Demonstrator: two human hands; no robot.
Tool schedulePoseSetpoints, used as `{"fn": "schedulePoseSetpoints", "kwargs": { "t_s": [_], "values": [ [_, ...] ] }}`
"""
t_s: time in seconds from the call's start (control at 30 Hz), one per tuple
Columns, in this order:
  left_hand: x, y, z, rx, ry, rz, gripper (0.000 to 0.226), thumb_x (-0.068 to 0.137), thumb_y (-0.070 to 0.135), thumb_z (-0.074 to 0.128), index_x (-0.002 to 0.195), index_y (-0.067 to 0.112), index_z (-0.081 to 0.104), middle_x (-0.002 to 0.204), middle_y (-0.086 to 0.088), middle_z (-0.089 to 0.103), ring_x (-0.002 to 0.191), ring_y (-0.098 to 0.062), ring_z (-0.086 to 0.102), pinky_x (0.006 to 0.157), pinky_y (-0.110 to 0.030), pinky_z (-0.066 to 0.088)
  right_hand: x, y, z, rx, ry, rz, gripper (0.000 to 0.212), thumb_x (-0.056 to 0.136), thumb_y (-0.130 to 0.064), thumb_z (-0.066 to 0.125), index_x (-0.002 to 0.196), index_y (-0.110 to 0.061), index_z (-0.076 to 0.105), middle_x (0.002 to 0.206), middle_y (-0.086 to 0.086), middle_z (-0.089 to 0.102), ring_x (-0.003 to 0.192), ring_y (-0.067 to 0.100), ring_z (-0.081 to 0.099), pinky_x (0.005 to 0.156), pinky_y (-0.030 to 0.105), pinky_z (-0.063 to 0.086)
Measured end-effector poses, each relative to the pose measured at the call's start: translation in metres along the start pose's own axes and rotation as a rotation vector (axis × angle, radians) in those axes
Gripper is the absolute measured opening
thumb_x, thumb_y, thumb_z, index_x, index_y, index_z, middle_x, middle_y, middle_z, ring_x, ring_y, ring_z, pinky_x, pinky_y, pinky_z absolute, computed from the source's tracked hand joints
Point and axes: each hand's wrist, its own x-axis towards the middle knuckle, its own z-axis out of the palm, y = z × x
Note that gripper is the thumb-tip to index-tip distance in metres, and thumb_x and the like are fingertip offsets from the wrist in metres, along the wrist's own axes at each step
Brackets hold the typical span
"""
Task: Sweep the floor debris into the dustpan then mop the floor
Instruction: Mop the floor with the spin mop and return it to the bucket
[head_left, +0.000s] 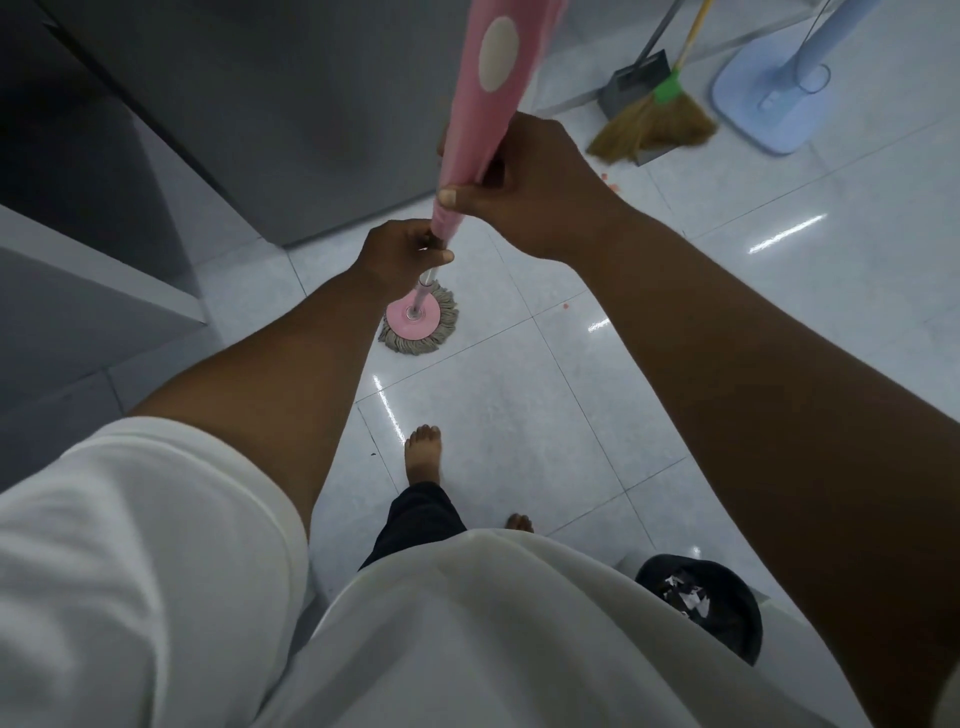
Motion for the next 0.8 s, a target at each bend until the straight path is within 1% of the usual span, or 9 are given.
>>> {"fn": "schedulePoseSetpoints", "kwargs": {
  "t_s": [0.1,0.2,0.33,0.4,0.47,0.53,0.6,0.7,0.8],
  "values": [
    [-0.007,0.001,0.014,0.074,-0.021,-0.013,0.015,0.08,0.026,0.078,0.094,0.022,0.074,0.087,0.003,0.07,0.091,-0.021,0.066,0.091,-0.033,0.049,-0.021,0.014,-0.005,0.017,-0.036,0.044,0.04,0.083,-0.031,0.073,0.116,-0.011,0.062,0.103,0.0,0.069,0.094,0.009,0.065,0.087,0.019,0.05],
    [-0.022,-0.003,0.033,0.051,-0.064,0.002,0.022,0.079,0.023,0.079,0.1,0.028,0.075,0.09,0.008,0.071,0.098,-0.017,0.068,0.093,-0.028,0.05,-0.053,0.03,-0.003,0.09,-0.061,-0.012,0.02,0.082,-0.023,0.074,0.096,-0.018,0.061,0.088,-0.015,0.061,0.081,-0.009,0.058,0.071,0.007,0.042],
    [-0.043,-0.011,0.055,0.153,-0.12,0.062,0.022,0.08,0.031,0.079,0.101,0.034,0.074,0.084,0.02,0.069,0.086,-0.01,0.065,0.075,-0.016,0.046,-0.089,0.038,0.004,0.088,-0.244,-0.03,0.023,0.09,-0.021,0.067,0.087,-0.036,0.05,0.076,-0.024,0.044,0.071,-0.011,0.049,0.066,0.006,0.034],
    [-0.055,-0.018,0.066,0.152,-0.149,0.127,0.022,0.08,0.017,0.079,0.101,0.022,0.076,0.079,0.028,0.063,0.079,0.002,0.061,0.072,-0.005,0.042,-0.098,0.042,0.013,0.065,-0.389,0.111,0.027,0.096,-0.027,0.059,0.074,-0.037,0.045,0.058,-0.022,0.045,0.051,-0.006,0.046,0.051,0.007,0.032],
    [-0.067,-0.026,0.079,0.124,-0.197,0.164,0.019,0.082,0.002,0.075,0.1,0.005,0.073,0.08,0.017,0.063,0.08,0.003,0.06,0.078,-0.009,0.044,-0.106,0.046,0.024,0.139,-0.484,0.289,0.029,0.096,-0.036,0.056,0.07,-0.037,0.046,0.045,-0.023,0.045,0.038,-0.014,0.044,0.041,0.004,0.03],
    [-0.081,-0.031,0.089,0.18,-0.212,0.201,0.02,0.083,0.003,0.074,0.103,0.002,0.071,0.09,0.006,0.067,0.089,-0.012,0.061,0.085,-0.015,0.045,-0.122,0.056,0.03,0.265,-0.483,0.429,0.018,0.092,-0.04,0.062,0.076,-0.036,0.056,0.048,-0.026,0.053,0.043,-0.02,0.049,0.043,0.002,0.034],
    [-0.092,-0.036,0.1,0.263,-0.24,0.235,0.022,0.086,0.008,0.073,0.107,0.003,0.069,0.099,-0.003,0.069,0.096,-0.024,0.062,0.091,-0.025,0.045,-0.142,0.057,0.028,0.474,-0.462,0.612,0.023,0.087,-0.042,0.068,0.088,-0.02,0.069,0.062,-0.014,0.069,0.054,-0.005,0.065,0.048,0.01,0.047],
    [-0.105,-0.042,0.115,0.34,-0.297,0.262,0.019,0.089,0.01,0.069,0.104,0.0,0.064,0.102,-0.011,0.067,0.095,-0.032,0.06,0.085,-0.034,0.044,-0.176,0.06,0.033,0.591,-0.435,0.616,0.044,0.083,-0.048,0.07,0.105,-0.01,0.07,0.081,0.008,0.074,0.078,0.02,0.075,0.064,0.024,0.058],
    [-0.113,-0.047,0.125,0.36,-0.344,0.269,0.016,0.09,0.009,0.067,0.103,0.001,0.061,0.102,-0.012,0.066,0.095,-0.031,0.059,0.081,-0.034,0.044,-0.199,0.061,0.046,0.583,-0.427,0.629,0.051,0.081,-0.056,0.067,0.114,-0.017,0.067,0.076,0.005,0.072,0.079,0.023,0.075,0.068,0.029,0.057]
  ]
}}
